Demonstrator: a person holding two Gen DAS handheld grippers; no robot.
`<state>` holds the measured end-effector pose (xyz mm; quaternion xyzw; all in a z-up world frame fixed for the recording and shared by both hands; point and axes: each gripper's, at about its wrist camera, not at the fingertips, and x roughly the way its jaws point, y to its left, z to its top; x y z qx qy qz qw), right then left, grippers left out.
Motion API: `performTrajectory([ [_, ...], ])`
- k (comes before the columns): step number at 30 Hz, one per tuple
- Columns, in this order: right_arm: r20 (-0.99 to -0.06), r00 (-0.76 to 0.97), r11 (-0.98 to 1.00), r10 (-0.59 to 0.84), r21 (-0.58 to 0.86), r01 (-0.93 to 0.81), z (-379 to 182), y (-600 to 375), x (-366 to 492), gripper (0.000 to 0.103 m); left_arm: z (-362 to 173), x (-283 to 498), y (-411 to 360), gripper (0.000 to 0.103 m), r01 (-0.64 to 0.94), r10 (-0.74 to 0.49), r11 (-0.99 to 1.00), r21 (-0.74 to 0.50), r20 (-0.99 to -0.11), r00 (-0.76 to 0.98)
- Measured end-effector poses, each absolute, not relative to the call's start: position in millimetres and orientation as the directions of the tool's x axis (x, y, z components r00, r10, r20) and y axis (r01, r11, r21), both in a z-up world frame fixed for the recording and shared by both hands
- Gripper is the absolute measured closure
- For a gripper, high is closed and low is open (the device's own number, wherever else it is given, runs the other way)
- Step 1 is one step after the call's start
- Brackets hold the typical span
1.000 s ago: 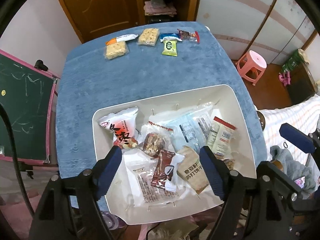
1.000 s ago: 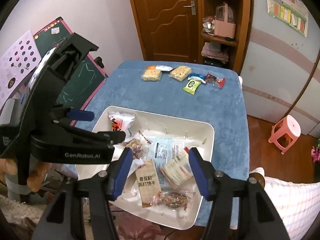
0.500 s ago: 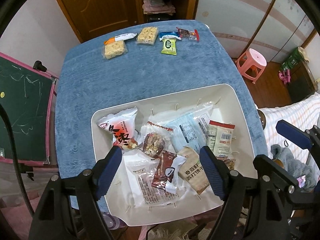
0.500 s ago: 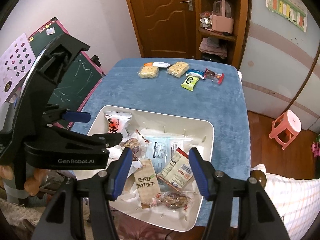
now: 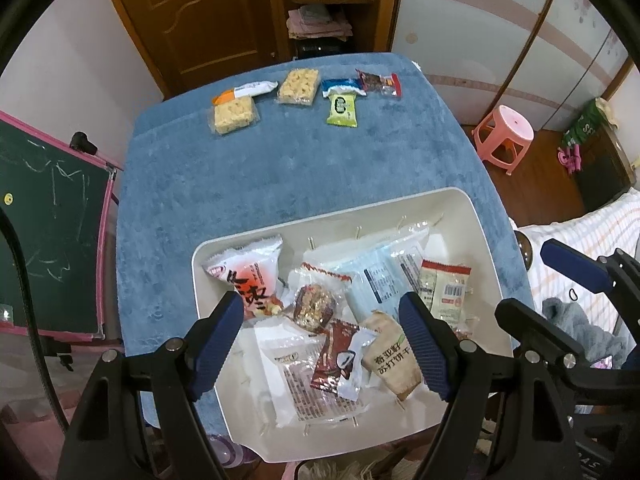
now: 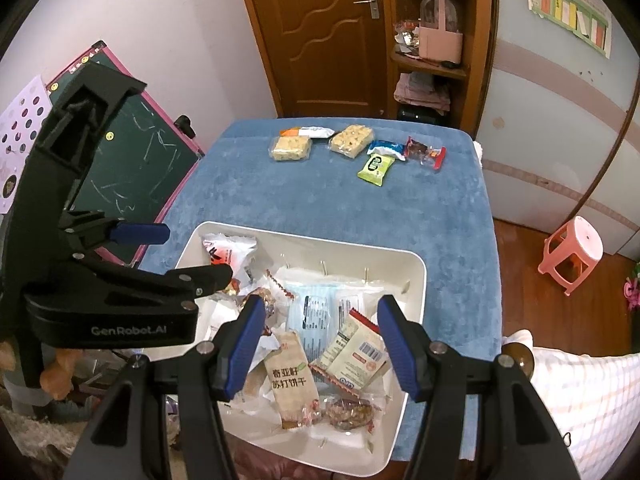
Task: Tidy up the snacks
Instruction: 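Withdraw both tools from the tray toward the remaining snacks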
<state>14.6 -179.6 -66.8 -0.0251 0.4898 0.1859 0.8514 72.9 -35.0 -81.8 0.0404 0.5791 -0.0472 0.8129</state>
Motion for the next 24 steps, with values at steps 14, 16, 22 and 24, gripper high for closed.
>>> performTrajectory([
  [14,-0.815,0.505,0.953,0.285,0.186,-0.237,-45.7,-208.0,70.4,0.044,-33.5,125.8,-33.7,0.024,0.149,-0.061,0.989,0.006,-0.897,0.438],
  [16,-0.809,0.51,0.954,0.291,0.205,-0.219,-40.8,-215.1,81.1,0.044,-25.5,136.3,-35.2,0.024,0.157,-0.063,0.987,0.012,-0.886,0.46],
  [22,-0.794,0.554,0.968,0.249,0.192,-0.16,-25.9,-233.4,114.8,0.044,1.8,174.6,-39.5,0.024,0.191,-0.082,0.981,0.023,-0.847,0.525],
  [24,-0.791,0.56,0.969,0.246,0.196,-0.149,-22.2,-237.5,125.4,0.044,9.6,186.0,-41.8,0.024,0.2,-0.091,0.979,0.023,-0.836,0.541],
])
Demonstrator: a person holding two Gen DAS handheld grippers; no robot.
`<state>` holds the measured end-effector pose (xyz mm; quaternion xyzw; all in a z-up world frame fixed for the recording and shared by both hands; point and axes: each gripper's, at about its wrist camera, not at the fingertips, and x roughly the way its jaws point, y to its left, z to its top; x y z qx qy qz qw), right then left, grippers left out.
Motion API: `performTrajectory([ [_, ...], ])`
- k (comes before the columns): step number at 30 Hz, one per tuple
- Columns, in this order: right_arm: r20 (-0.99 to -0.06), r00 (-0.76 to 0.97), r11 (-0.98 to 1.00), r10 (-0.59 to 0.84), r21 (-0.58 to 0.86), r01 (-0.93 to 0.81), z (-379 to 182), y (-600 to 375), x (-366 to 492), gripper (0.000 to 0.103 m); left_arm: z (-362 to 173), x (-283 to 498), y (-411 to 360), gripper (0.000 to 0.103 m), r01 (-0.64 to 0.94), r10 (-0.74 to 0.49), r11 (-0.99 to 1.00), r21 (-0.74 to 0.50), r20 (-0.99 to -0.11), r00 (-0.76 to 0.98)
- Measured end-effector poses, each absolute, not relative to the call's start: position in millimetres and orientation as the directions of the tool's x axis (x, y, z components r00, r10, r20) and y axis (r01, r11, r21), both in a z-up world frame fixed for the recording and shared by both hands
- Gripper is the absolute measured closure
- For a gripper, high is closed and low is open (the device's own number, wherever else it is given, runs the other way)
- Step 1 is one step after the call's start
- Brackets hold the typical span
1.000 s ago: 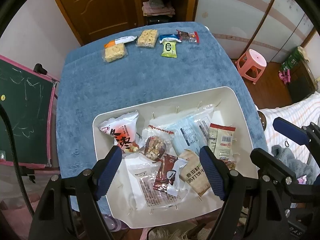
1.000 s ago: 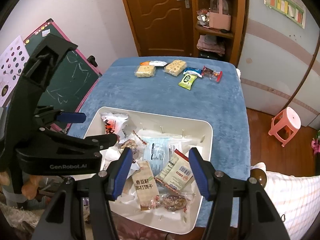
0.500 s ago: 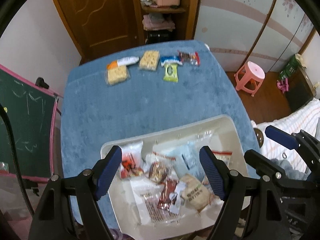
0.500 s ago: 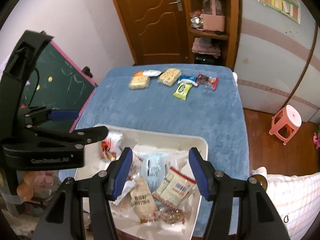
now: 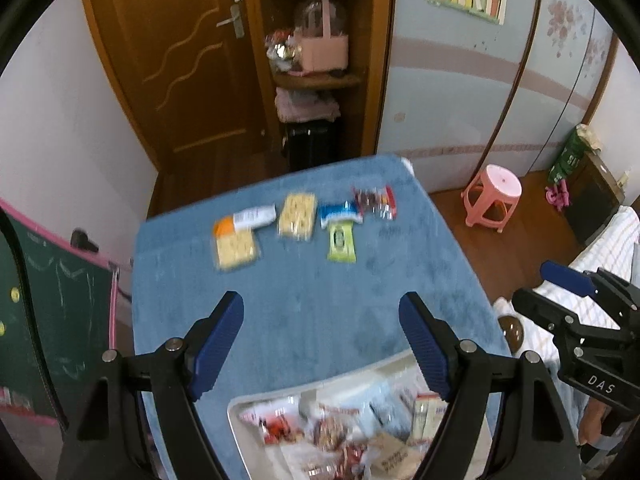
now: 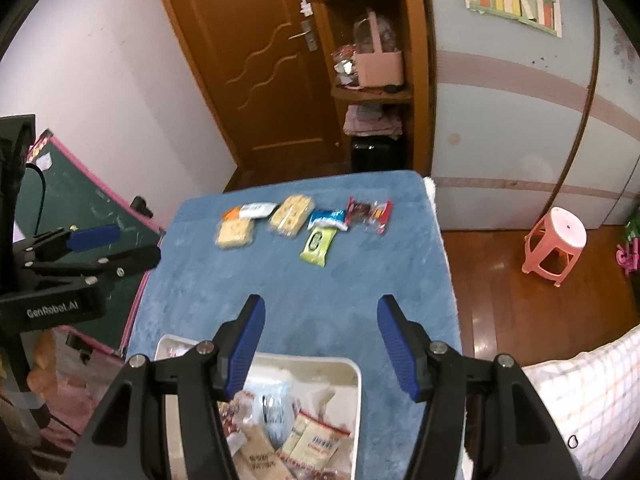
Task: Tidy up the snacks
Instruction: 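Withdraw both tools from the tray toward the remaining snacks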
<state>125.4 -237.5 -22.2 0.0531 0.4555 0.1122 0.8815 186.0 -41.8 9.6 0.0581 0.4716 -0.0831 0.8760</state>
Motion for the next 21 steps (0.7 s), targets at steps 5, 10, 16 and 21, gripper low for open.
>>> performTrajectory([
  [5,-0.785,0.571,0.971,0.24,0.199,-0.134,-15.6,-243.3,150.8,0.044,24.2,214.0,-44.8,0.024,0.219,-0.109,0.975,0.027,-0.805,0.583],
  [10,-0.792,0.57,0.976,0.219,0.183,-0.12,-13.1,-248.0,173.4,0.044,26.6,238.9,-48.3,0.024,0.235,-0.122,0.972,0.029,-0.791,0.6],
  [16,-0.795,0.579,0.984,0.179,0.144,-0.107,-10.5,-255.8,194.8,0.044,19.2,270.5,-46.7,0.024,0.219,-0.119,0.976,0.021,-0.788,0.604],
  [21,-0.807,0.568,0.987,0.158,0.122,-0.101,-14.6,-258.4,221.3,0.044,5.6,299.1,-39.9,0.024,0.191,-0.124,0.982,-0.013,-0.805,0.581],
])
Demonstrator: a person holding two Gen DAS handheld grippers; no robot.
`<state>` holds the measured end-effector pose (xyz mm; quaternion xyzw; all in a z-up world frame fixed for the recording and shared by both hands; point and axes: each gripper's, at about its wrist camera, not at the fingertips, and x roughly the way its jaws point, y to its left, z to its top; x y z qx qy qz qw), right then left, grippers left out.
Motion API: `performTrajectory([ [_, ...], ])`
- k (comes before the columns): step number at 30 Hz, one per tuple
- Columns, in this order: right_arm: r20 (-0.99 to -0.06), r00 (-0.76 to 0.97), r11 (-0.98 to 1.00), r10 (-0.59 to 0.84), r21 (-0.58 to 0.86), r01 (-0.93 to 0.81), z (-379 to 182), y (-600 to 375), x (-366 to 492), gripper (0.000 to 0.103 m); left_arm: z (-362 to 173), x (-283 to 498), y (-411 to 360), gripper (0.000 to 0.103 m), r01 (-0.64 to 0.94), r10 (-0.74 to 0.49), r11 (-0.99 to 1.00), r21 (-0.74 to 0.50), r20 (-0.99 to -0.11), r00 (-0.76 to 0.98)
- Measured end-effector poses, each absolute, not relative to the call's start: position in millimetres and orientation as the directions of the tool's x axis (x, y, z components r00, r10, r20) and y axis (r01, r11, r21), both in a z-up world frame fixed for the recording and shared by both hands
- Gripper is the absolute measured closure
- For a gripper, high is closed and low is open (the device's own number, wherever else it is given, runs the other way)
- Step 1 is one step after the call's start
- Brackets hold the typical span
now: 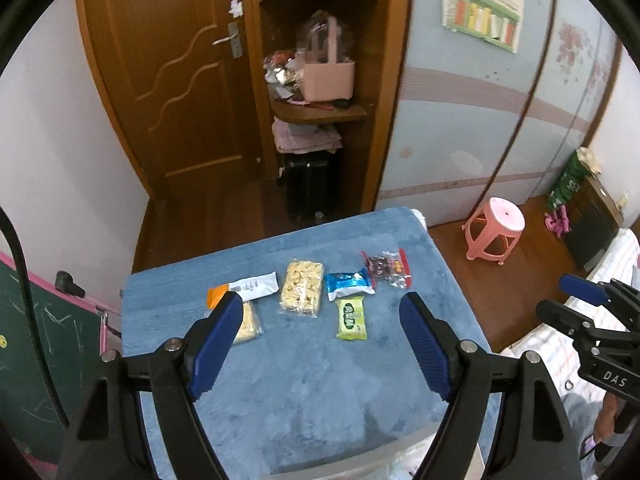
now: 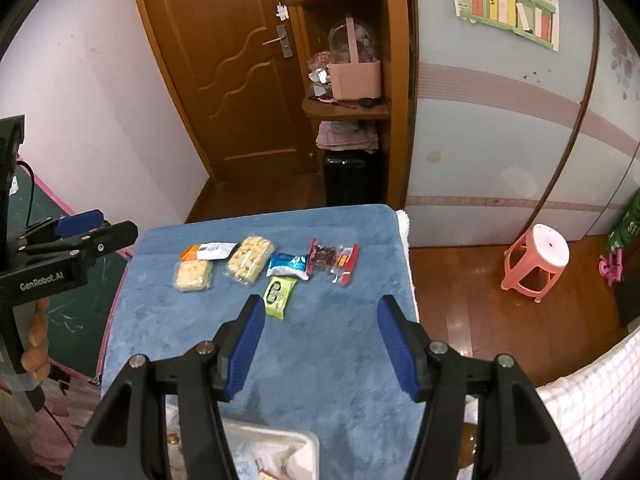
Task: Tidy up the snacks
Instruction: 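Withdraw both tools from the tray toward the remaining snacks, then move left tool to the green packet while right approaches red-edged jerky bag, then grasp the green packet with left tool while right grasps red-edged jerky bag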
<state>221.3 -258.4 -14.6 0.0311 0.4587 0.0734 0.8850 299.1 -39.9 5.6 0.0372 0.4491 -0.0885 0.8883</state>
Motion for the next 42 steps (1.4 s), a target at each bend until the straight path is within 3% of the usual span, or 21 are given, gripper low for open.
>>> performTrajectory([
  [13,-0.868,0.467,0.984,0.171,0.173,-0.038,-64.9,-266.0,319.0,0.044,-64.4,370.8,-61.0,0.024,0.177,-0.105,0.984,-0.019,-0.865,0.491],
  [23,-0.92,0.363,0.984,0.148,0.175,0.041,-137.3,-277.8,367.0,0.044,-184.6,407.9,-100.9,0.024,0.17,-0.065,0.985,-0.009,-0.943,0.327],
  [29,-0.931,0.316,0.974,0.182,0.215,0.072,-174.4,-281.8,381.6,0.044,-241.6,418.3,-102.2,0.039,0.116,-0.084,0.991,-0.06,-0.972,0.22],
  [42,-0.937,0.252,0.949,0.242,0.283,0.141,-238.5,-281.1,408.7,0.045,-288.6,419.8,-106.6,0.043,0.038,-0.134,0.991,-0.129,-0.977,0.165],
])
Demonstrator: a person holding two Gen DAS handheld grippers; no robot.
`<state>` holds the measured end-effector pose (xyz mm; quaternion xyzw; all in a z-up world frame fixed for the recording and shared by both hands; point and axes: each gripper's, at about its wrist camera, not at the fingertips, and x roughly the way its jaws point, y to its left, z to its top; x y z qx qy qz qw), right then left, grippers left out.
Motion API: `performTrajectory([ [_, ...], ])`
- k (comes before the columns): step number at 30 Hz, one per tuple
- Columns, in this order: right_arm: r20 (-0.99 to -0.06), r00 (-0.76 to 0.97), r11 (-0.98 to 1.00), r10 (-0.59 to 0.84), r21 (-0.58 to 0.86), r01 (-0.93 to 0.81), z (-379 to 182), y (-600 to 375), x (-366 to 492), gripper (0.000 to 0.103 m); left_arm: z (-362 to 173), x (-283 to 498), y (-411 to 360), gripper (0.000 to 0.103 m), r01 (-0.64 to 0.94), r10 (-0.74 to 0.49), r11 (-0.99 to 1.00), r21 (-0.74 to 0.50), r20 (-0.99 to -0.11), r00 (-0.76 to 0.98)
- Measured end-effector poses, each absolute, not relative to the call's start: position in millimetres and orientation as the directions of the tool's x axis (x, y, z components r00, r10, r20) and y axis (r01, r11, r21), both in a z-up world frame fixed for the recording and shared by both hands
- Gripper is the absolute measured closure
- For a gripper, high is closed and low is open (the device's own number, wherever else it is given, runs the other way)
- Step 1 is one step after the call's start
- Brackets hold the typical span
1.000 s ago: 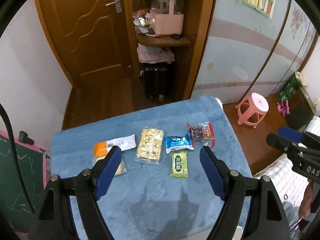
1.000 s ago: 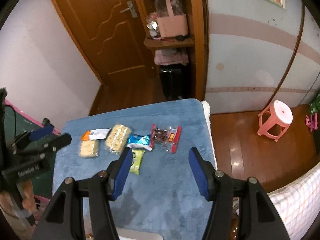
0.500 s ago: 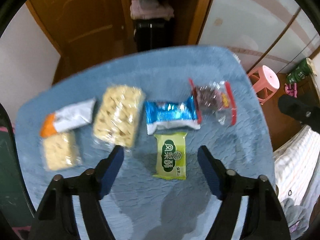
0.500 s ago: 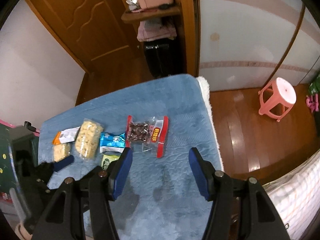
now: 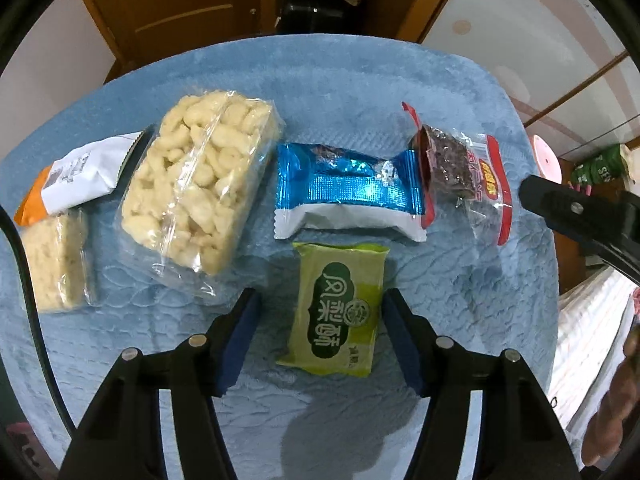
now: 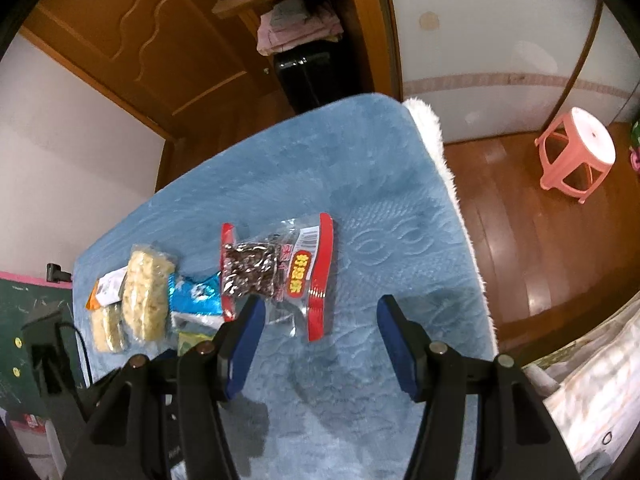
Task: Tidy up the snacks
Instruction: 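Grasp the green packet with left tool while right grasps red-edged jerky bag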
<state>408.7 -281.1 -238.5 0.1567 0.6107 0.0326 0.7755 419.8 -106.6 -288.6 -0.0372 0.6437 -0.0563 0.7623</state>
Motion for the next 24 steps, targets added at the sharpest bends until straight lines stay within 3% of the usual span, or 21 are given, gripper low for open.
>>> performTrajectory([
  [4,-0.935,0.231,0.94,0.268,0.306,0.151,-254.0,-279.7,415.8,0.055,-291.7,419.2,-110.4,0.051,0.022,-0.137,0.991,-0.136,-0.974,0.182],
  [6,-0.932,0.218,0.933,0.288,0.325,0.154,-261.0,-277.8,418.6,0.065,-291.0,417.9,-109.9,0.066,0.022,-0.151,0.988,-0.15,-0.969,0.193],
  [8,-0.929,0.201,0.928,0.31,0.342,0.149,-269.6,-275.1,419.7,0.076,-291.2,418.4,-108.2,0.066,0.012,-0.173,0.985,-0.174,-0.965,0.196],
  [10,-0.927,0.218,0.93,0.305,0.339,0.141,-270.3,-273.1,418.4,0.079,-291.7,422.1,-106.4,0.066,0.002,-0.185,0.982,-0.189,-0.962,0.202],
  [11,-0.928,0.227,0.935,0.294,0.329,0.133,-269.0,-272.4,416.5,0.093,-291.4,420.8,-106.2,0.066,0.001,-0.191,0.981,-0.195,-0.959,0.209],
  [12,-0.931,0.231,0.94,0.284,0.317,0.123,-268.1,-271.9,415.0,0.098,-290.9,419.5,-106.0,0.066,0.003,-0.195,0.98,-0.199,-0.957,0.215],
  [24,-0.877,0.34,0.917,0.341,0.389,0.086,-223.3,-285.1,365.7,0.103,-230.3,405.3,-82.2,0.066,0.0,-0.23,0.971,-0.24,-0.932,0.282],
])
